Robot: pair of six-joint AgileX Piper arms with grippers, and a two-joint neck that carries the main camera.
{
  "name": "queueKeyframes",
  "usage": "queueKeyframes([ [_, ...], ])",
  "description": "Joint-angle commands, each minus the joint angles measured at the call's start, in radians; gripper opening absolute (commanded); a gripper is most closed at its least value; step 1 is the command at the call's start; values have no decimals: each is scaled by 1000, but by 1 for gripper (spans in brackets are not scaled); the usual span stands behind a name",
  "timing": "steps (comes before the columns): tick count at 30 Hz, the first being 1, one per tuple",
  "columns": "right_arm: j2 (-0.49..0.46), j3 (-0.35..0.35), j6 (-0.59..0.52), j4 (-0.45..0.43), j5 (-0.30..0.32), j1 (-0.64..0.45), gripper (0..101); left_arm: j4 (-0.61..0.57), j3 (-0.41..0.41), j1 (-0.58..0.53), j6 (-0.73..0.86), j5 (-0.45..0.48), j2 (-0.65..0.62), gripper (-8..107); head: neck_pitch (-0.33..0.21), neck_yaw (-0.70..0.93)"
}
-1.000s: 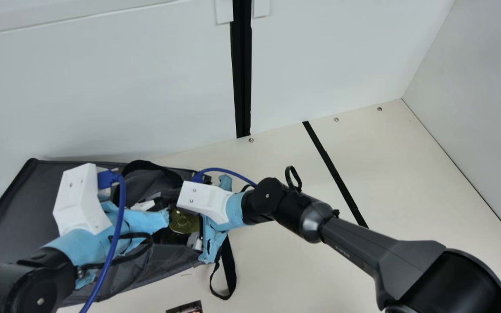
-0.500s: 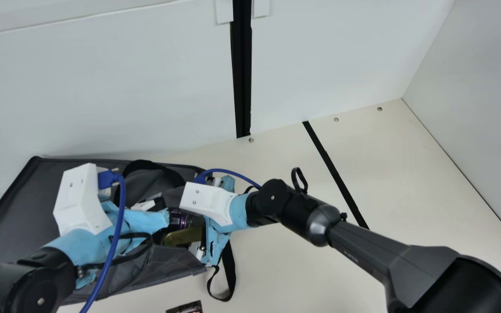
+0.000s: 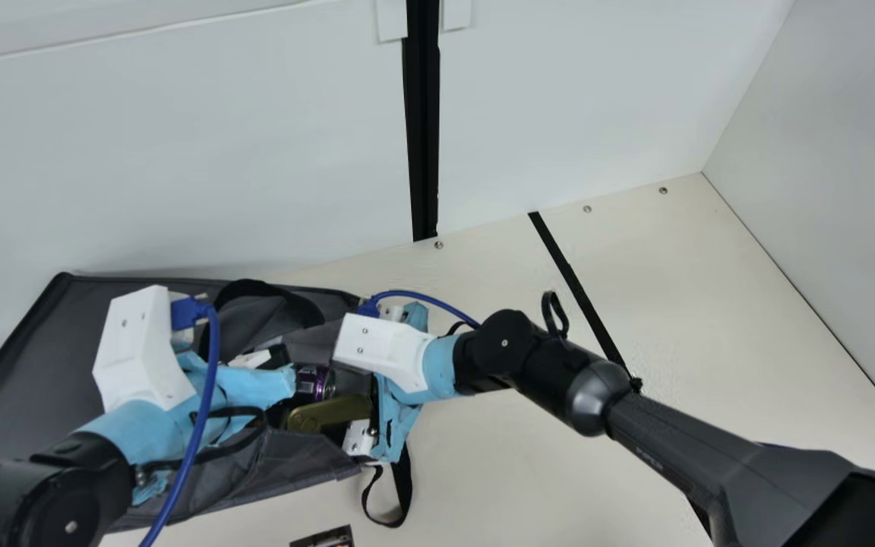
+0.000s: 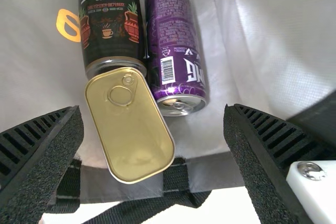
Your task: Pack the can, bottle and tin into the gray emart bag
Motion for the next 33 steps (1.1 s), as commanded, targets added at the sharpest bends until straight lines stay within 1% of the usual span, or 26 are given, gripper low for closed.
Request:
queueKeyframes([
  [1,-9,7,-1,-3,3,-6,91,0,0,0,0,0,0,10,-23,-1],
  [22,-148,91,4,-39,37,-89,91,0,0,0,0,0,0,10,-23,-1],
  [33,-217,123,9,-64,63,-140,91,0,0,0,0,0,0,10,-23,-1],
])
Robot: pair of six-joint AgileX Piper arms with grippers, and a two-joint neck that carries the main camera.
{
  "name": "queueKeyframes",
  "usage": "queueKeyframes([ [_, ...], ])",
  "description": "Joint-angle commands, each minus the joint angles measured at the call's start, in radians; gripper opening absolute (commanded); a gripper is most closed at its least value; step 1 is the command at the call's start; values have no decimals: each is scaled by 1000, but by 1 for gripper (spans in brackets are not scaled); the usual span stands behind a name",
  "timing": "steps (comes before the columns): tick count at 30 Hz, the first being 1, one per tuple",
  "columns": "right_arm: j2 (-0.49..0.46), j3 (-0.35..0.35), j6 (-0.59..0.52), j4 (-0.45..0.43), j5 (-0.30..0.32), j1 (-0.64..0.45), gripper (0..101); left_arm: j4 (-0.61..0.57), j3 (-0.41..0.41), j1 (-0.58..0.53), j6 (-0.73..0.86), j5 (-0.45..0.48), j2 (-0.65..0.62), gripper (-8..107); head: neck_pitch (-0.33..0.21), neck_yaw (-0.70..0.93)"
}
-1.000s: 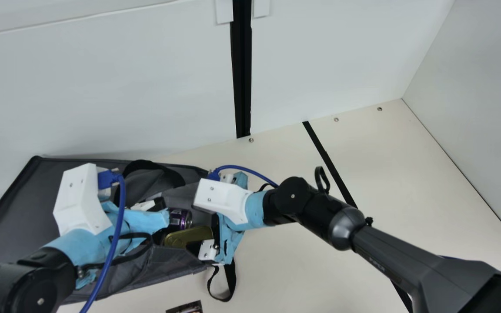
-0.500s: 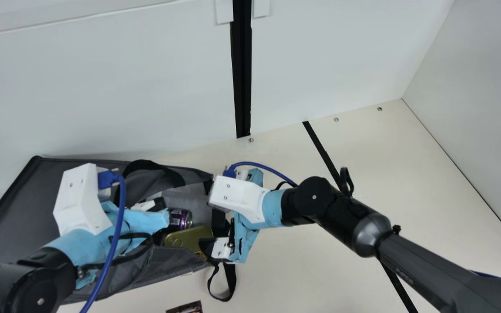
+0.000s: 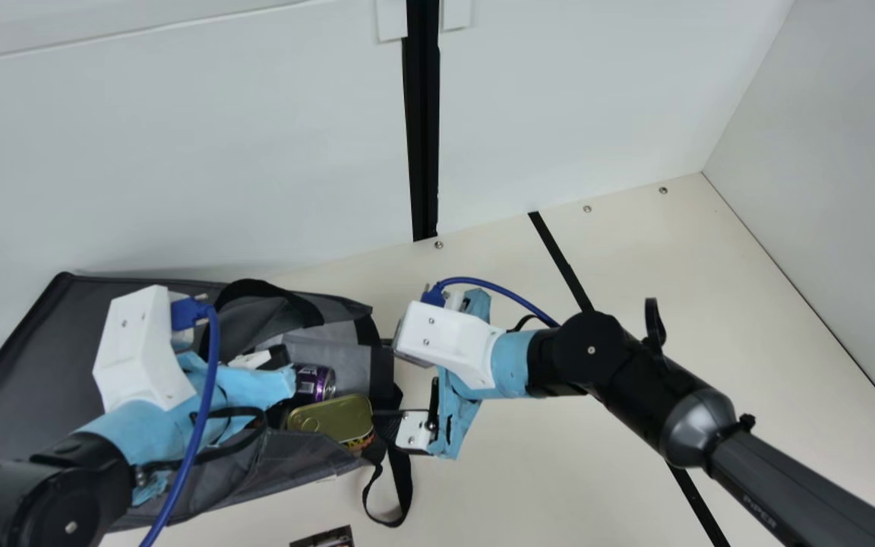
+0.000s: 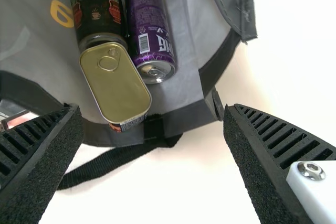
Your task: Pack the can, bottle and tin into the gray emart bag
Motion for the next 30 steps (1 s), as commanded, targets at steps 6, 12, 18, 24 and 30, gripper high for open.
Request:
queueKeyframes([
  [6,-42,15,7,-13,22,-38,91,0,0,0,0,0,0,10,-23,-1],
  [12,-82,30,12,-26,42,-78,91,0,0,0,0,0,0,10,-23,-1],
  [18,-126,46,29,-46,56,-122,91,0,0,0,0,0,0,10,-23,-1],
  [24,-175,61,60,-74,65,-168,91,0,0,0,0,0,0,10,-23,-1],
  [30,-227,78,104,-118,68,-209,91,0,0,0,0,0,0,10,-23,-1],
])
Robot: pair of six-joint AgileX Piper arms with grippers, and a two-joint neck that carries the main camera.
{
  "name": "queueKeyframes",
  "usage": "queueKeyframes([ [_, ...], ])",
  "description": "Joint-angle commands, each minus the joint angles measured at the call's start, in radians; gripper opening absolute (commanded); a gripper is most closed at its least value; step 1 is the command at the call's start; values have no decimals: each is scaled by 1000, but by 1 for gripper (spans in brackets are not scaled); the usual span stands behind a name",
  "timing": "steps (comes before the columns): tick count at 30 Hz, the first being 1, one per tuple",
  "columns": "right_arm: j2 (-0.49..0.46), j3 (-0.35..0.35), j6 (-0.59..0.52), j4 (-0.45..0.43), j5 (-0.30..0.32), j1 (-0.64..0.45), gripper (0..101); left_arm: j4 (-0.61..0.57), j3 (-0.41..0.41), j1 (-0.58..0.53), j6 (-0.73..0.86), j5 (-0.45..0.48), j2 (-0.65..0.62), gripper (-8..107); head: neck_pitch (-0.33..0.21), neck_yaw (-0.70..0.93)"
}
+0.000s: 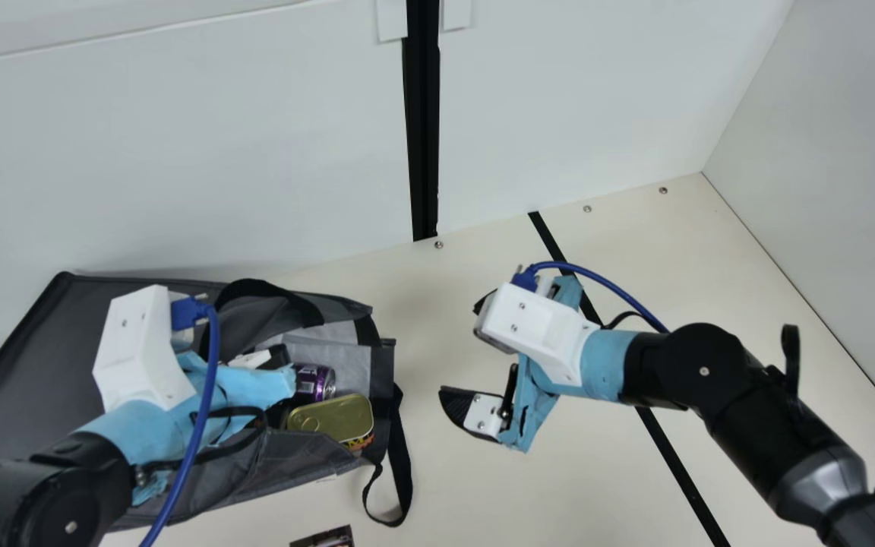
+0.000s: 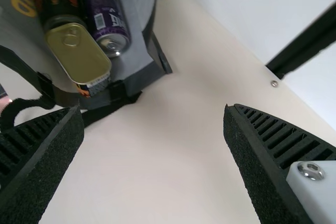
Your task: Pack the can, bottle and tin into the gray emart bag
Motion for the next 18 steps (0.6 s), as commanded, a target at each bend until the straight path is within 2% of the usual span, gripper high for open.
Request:
queueKeyframes([
  [1,-16,5,20,-16,-3,-10,91,0,0,0,0,0,0,10,-23,-1],
  [18,-165,48,237,-207,-17,-85,91,0,0,0,0,0,0,10,-23,-1],
])
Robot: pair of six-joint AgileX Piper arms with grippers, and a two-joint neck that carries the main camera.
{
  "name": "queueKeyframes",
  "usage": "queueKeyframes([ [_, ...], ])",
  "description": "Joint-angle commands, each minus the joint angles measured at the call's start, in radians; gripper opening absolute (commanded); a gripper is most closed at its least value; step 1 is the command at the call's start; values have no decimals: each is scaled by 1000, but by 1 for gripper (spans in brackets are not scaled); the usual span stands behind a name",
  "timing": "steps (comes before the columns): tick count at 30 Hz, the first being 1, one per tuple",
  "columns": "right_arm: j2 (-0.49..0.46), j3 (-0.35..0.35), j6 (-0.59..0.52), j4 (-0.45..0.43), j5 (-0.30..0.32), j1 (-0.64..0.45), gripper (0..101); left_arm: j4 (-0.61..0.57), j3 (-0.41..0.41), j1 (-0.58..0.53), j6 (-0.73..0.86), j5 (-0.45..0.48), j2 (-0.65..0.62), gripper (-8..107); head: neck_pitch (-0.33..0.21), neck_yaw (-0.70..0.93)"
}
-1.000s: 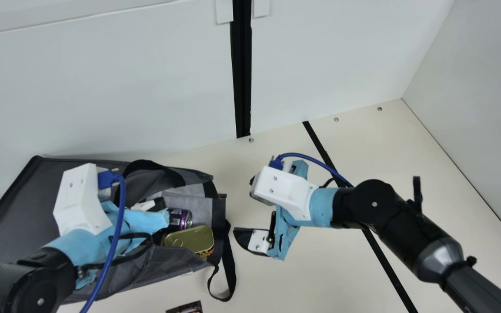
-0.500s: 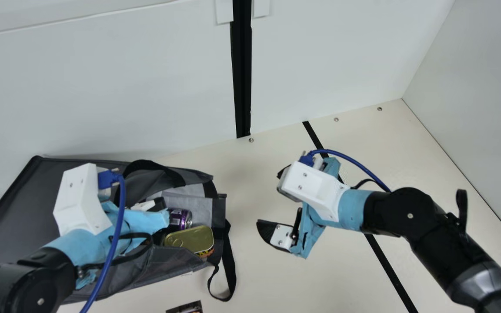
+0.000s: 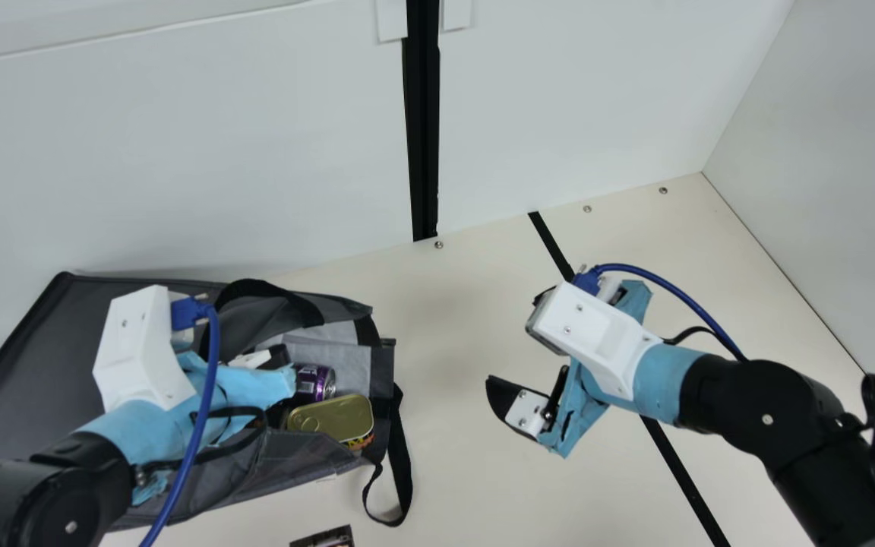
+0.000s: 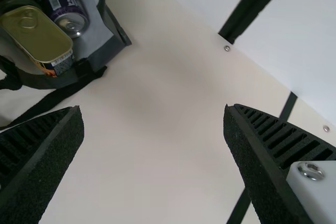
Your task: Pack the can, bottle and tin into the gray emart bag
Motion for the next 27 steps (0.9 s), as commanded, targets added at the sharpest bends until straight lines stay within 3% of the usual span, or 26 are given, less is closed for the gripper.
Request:
queueKeyframes([
  [1,-15,2,38,-33,-3,-7,91,0,0,0,0,0,0,10,-23,-2],
  [13,-89,-2,232,-215,1,-53,91,0,0,0,0,0,0,10,-23,-2],
  [27,-145,-78,468,-419,63,-79,91,0,0,0,0,0,0,10,-23,-2],
])
